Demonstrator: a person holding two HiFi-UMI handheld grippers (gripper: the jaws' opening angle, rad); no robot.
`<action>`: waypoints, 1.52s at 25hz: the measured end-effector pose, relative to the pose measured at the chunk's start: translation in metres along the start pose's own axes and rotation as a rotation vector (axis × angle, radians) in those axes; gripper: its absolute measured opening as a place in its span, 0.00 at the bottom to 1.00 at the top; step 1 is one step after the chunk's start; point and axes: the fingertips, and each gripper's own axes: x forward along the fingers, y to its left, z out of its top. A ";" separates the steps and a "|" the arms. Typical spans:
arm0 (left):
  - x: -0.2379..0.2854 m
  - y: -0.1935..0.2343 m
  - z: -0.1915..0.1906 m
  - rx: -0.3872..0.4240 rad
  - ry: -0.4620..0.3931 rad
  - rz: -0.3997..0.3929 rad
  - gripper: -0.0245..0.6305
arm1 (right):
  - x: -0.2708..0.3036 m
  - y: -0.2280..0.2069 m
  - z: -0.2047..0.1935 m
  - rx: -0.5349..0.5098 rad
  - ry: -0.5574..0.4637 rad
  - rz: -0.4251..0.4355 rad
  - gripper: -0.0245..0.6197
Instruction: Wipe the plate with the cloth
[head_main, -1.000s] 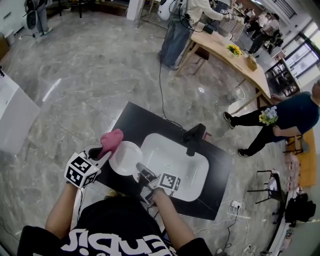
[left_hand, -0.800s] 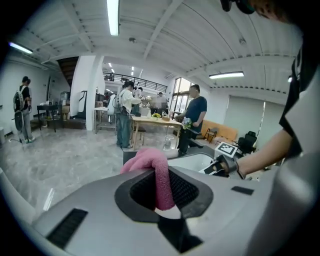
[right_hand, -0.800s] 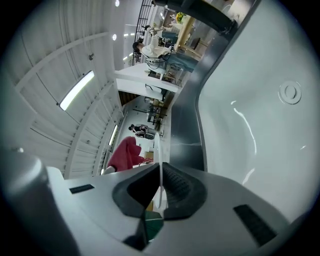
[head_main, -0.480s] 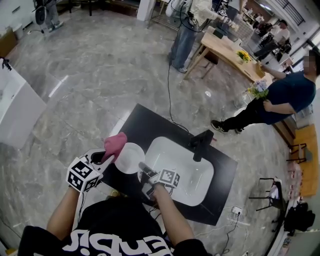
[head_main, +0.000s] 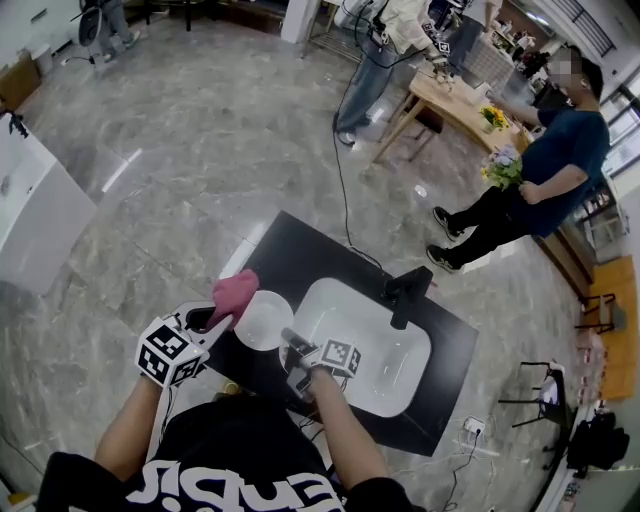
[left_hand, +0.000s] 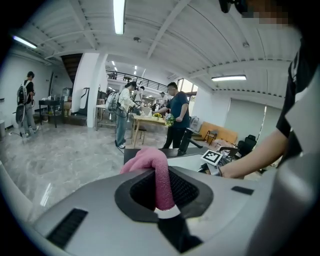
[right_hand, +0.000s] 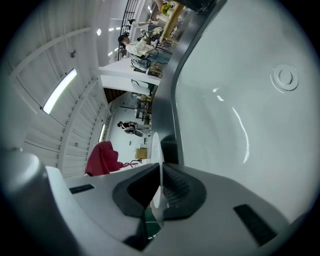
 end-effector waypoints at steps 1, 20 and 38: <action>0.000 -0.001 0.000 0.000 0.001 -0.003 0.11 | 0.001 0.000 0.000 -0.004 0.004 -0.001 0.09; 0.002 -0.013 0.000 0.003 0.011 -0.048 0.11 | 0.004 -0.006 -0.007 0.013 0.050 -0.057 0.14; 0.001 -0.022 -0.004 0.012 0.014 -0.072 0.11 | 0.008 -0.004 -0.014 -0.176 0.146 -0.272 0.31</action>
